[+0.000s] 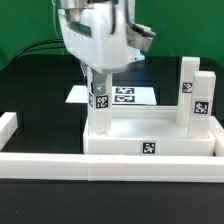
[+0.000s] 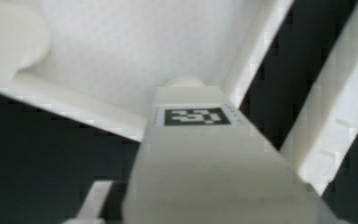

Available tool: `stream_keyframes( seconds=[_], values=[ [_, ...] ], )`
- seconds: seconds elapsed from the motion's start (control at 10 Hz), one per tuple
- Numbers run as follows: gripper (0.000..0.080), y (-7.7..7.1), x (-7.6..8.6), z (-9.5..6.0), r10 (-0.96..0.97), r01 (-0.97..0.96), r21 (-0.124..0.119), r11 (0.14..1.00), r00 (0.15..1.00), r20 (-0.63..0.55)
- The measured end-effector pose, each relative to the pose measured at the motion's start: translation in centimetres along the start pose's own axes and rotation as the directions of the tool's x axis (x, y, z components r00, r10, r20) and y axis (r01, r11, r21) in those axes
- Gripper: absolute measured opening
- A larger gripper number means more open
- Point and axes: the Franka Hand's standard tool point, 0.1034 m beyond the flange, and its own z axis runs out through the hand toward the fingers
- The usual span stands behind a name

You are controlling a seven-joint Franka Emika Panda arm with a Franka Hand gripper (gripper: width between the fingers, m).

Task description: Assemble desk

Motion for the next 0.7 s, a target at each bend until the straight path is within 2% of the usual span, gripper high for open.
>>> stream_keyframes(
  seconds=[0.2,0.3,0.4,0.5,0.6,0.7],
  values=[
    [0.0293,0.31,0.49,0.10,0.248,-0.249,0.050,0.967,0.968,0.031],
    [0.0293,0.37,0.41,0.10,0.333,-0.335,0.052,0.941,0.942,0.049],
    [0.0293,0.32,0.27,0.13,0.429,-0.431,0.044,0.901,0.902,0.056],
    [0.0293,0.30,0.26,0.13,0.451,-0.453,0.043,0.890,0.891,0.056],
    [0.0364,0.34,0.23,0.23,0.449,-0.451,0.042,0.892,0.892,0.056],
    [0.0513,0.37,0.23,0.31,0.441,-0.443,0.041,0.895,0.896,0.054]
  ],
)
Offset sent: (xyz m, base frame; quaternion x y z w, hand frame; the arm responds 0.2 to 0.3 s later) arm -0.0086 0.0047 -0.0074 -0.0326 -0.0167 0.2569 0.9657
